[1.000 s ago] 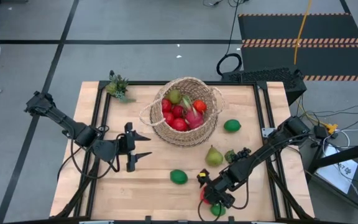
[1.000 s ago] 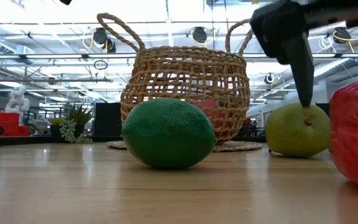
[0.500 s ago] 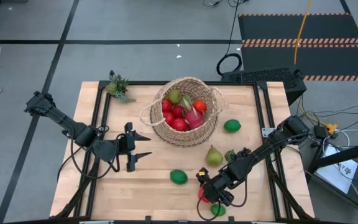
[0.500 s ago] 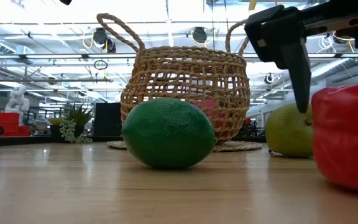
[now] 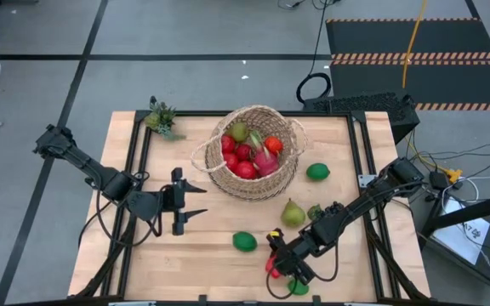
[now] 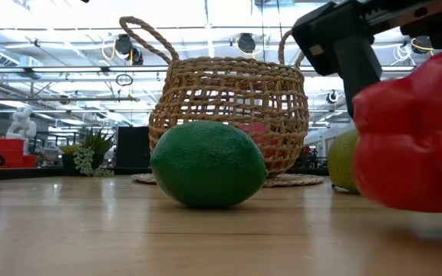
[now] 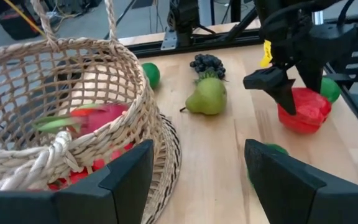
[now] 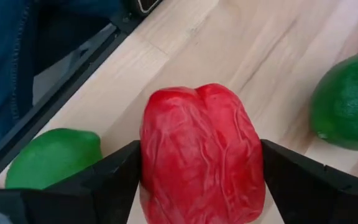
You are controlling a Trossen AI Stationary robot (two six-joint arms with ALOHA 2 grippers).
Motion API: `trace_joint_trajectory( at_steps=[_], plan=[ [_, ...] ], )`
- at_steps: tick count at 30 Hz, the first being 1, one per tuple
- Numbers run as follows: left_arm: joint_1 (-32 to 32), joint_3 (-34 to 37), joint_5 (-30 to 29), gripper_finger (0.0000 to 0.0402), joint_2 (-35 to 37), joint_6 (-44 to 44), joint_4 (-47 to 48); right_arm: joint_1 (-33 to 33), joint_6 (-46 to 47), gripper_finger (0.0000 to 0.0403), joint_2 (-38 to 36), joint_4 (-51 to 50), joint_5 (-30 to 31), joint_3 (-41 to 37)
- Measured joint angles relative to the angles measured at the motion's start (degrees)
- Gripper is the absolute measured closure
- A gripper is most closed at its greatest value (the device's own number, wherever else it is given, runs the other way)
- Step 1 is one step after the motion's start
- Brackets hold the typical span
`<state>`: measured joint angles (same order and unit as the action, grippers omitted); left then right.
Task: Build produce basket
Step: Put the red bell pepper into the basket
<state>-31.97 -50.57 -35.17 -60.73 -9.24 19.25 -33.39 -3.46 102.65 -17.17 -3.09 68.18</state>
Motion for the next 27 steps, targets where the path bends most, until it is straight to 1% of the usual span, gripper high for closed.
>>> trace_joint_trajectory(
  at_steps=[3, 8, 10, 13, 21, 27],
  plan=[
    [0.0, 0.0, 0.1, 0.0151, 0.0, 1.9, 0.0, 0.0, 0.6, 0.0100, -0.1, 0.7, 0.0, 0.0],
    [0.0, 0.0, 0.1, 0.0151, 0.0, 2.0, 0.0, 0.0, 4.2, 0.0100, -1.0, 4.3, 0.1, 0.0],
    [0.0, 0.0, 0.1, 0.0151, 0.0, 2.0, 0.0, 0.0, 5.3, 0.0101, -2.1, 4.9, 1.1, 0.0],
    [0.0, 0.0, 0.1, 0.0151, 0.0, 2.0, 0.0, 0.0, 5.8, 0.0101, -4.6, 6.0, 4.8, 0.0],
    [0.0, 0.0, 0.1, 0.0151, 0.0, 2.0, 0.2, 0.0, 5.6, 0.0101, -13.7, 6.0, 18.5, 0.0],
    [0.0, 0.0, 0.1, 0.0151, 0.0, 1.9, 0.2, 0.1, 4.9, 0.0101, -20.0, 6.2, 26.6, 0.0]
  ],
)
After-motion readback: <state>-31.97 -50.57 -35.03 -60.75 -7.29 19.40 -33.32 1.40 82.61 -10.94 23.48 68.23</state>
